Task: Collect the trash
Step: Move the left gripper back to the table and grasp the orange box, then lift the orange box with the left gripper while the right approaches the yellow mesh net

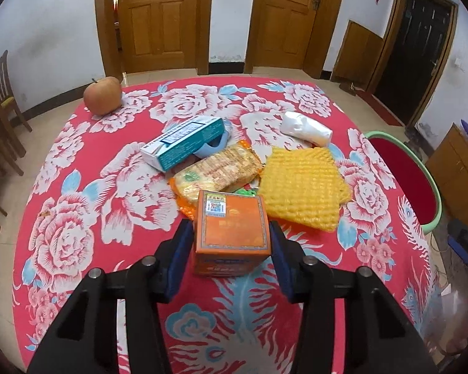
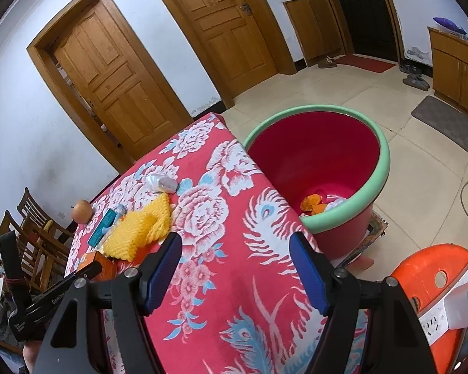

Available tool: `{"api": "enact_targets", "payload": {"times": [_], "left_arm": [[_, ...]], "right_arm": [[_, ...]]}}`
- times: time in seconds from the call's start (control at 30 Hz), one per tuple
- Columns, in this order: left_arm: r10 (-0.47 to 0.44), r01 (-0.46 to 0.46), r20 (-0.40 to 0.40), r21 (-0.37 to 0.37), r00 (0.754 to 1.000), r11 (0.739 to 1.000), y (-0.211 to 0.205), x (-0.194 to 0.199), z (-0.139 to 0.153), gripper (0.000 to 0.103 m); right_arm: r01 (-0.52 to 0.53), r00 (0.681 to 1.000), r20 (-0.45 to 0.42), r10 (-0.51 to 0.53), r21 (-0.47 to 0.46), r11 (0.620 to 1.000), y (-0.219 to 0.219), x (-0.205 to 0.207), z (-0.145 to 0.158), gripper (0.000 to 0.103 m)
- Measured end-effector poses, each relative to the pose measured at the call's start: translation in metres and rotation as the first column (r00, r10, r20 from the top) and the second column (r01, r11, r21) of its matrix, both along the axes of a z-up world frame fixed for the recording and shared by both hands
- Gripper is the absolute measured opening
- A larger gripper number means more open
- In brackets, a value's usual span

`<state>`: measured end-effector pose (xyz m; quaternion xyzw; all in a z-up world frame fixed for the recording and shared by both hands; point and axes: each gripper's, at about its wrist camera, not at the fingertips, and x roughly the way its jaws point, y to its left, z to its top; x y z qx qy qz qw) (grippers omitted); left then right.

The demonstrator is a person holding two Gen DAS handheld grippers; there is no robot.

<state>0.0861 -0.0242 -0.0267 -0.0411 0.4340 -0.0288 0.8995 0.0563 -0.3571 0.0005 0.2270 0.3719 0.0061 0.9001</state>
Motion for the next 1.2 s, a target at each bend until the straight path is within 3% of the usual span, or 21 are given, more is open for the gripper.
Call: {"api": "enact_targets", "payload": {"times": [0.5, 0.97, 1.2], "left_arm": [[0.093, -0.091, 0.038, -0.054, 0.995, 0.994, 0.055, -0.028, 0.009, 0.049], [0.154, -0.158, -0.047, -0.082, 0.987, 0.984, 0.085, -0.038, -0.016, 0.049], [0.164, -0.167, -0.041, -0.083, 0.986, 0.982, 0.088, -0.042, -0.018, 0.049]], "right_arm": [[-0.097, 0.995, 0.016, 0.098, -0.052, 0.994, 0.052, -0.009, 0.019, 0.074], [-0.193, 0.981, -0.024, 0.192, -0.079, 0.978, 0.105, 0.006, 0.008, 0.074], [-0.213, 0.976, -0.050, 0.211, -0.038, 0.976, 0.116, 0.023, -0.009, 0.074]]}}
